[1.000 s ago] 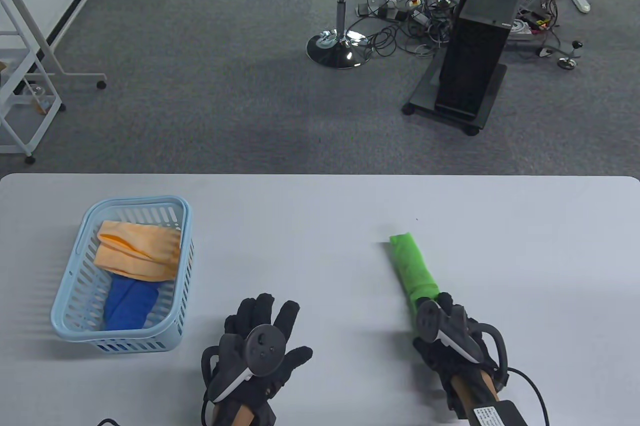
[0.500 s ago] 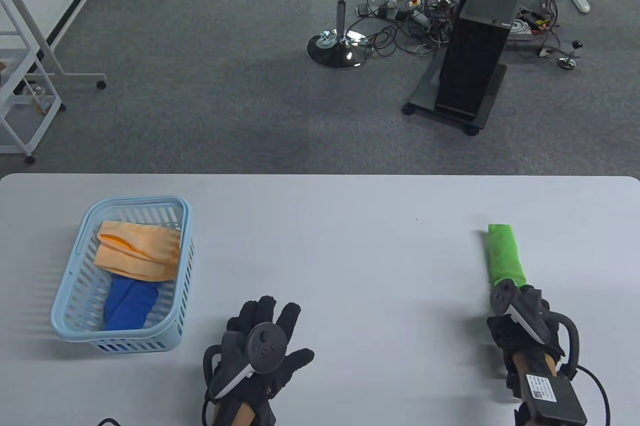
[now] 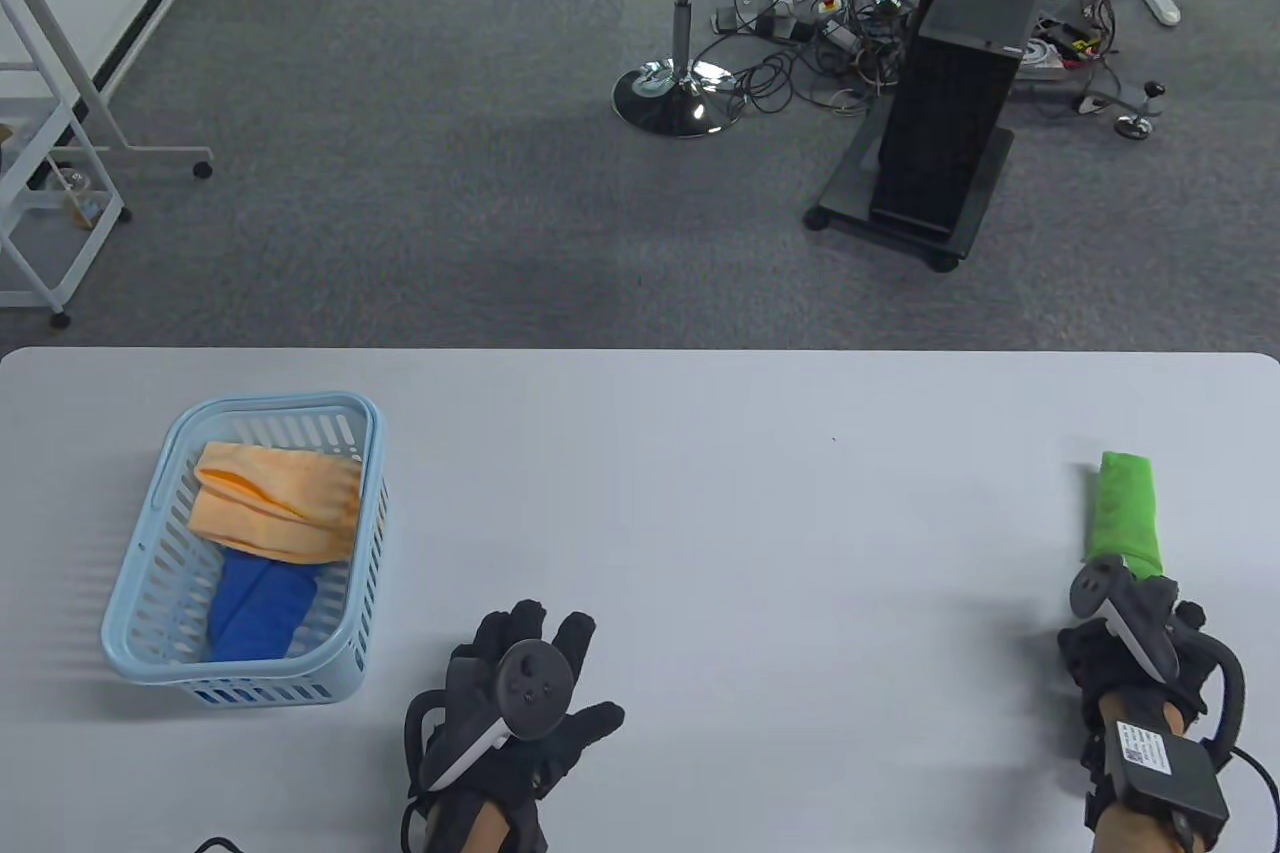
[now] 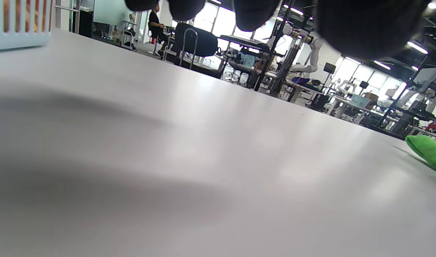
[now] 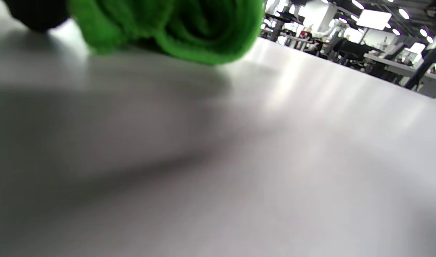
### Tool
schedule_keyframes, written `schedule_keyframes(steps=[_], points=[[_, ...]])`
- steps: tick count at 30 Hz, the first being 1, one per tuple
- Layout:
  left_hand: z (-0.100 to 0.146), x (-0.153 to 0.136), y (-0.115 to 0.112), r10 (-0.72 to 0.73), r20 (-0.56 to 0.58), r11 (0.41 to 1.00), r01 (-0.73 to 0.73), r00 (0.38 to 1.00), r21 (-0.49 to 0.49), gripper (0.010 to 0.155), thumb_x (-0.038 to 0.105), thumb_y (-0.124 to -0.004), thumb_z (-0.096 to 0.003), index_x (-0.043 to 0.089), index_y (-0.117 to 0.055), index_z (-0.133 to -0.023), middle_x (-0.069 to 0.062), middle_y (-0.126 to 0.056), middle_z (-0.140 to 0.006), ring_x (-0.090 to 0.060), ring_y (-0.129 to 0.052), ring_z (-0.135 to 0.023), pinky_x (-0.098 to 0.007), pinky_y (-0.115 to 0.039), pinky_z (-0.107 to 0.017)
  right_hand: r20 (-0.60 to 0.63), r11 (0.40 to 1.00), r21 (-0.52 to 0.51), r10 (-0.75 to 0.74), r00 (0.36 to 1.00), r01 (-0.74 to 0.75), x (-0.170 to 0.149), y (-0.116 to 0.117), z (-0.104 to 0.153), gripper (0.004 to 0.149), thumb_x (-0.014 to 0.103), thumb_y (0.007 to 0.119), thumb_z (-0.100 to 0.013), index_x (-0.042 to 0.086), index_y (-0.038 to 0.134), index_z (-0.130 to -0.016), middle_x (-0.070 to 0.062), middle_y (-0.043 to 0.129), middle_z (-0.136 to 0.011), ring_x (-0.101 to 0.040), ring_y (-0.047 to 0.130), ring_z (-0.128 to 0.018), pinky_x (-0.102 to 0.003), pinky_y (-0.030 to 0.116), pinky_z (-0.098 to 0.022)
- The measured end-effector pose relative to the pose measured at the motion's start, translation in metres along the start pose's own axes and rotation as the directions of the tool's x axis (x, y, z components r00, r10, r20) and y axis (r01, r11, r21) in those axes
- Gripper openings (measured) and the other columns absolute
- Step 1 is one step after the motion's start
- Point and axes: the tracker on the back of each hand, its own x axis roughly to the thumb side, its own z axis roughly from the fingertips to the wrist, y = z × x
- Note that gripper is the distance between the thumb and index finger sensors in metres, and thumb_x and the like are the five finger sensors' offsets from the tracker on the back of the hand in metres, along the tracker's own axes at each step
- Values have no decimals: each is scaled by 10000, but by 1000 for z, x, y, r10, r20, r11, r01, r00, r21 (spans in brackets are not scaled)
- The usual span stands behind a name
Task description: Roll rectangular towel into towel roll
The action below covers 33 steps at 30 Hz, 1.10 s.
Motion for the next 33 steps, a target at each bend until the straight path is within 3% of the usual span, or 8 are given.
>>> schedule_keyframes(steps=[8, 11, 14, 18, 24, 33], points=[[-1, 0, -1, -3, -1, 1000, 3, 1000, -14, 892, 680, -720, -344, 363, -445, -1131, -176, -330, -1199, -486, -334, -1087, -724, -345, -707, -16, 994, -5, -106, 994, 106, -12, -15, -2, 913, 602, 652, -262, 347, 196, -1011, -16, 55, -1064, -317, 104, -1011, -672, 163, -700], [-1, 2, 0, -4, 13, 1000, 4, 1000, -16, 890, 680, -720, -345, 363, -448, -1131, -173, -333, -1200, -486, -337, -1088, -725, -346, -706, -21, 993, -30, -111, 994, 110, -16, -27, 7, 929, 612, 673, -231, 343, 274, -1026, -48, 116, -1077, -342, 129, -1013, -691, 124, -674], [0, 5, 0, 0, 45, 1000, 1, 999, -23, 884, 683, -721, -348, 364, -461, -1130, -168, -343, -1203, -488, -339, -1088, -728, -350, -703, -10, 984, -129, -129, 992, 127, -23, -46, 24, 928, 617, 704, -210, 336, 367, -1028, -76, 199, -1086, -356, 191, -1014, -705, 150, -661], [1, 7, 2, -14, 71, 1000, 15, 997, -17, 893, 697, -716, -351, 362, -452, -1135, -169, -352, -1205, -491, -348, -1088, -733, -357, -700, 40, 980, -136, -142, 989, 146, -17, -66, 47, 955, 636, 702, -208, 335, 333, -1036, -85, 163, -1086, -363, 156, -1014, -707, 134, -662], [3, 10, 3, -9, 92, 1000, 9, 996, -4, 898, 706, -713, -351, 359, -453, -1138, -170, -367, -1205, -490, -360, -1089, -739, -364, -694, 235, 980, -181, -39, 971, 83, 30, -83, 96, 973, 653, 694, -211, 330, 307, -1043, -90, 143, -1089, -371, 136, -1013, -713, 133, -662], [5, 12, 3, -2, 101, 1000, 2, 995, 0, 901, 710, -711, -350, 357, -456, -1138, -172, -379, -1204, -490, -364, -1090, -743, -358, -693, 537, 969, -246, 127, 834, 11, 112, -53, 180, 1019, 735, 606, -201, 315, 238, -1054, -99, 128, -1096, -390, 59, -996, -722, 77, -628]])
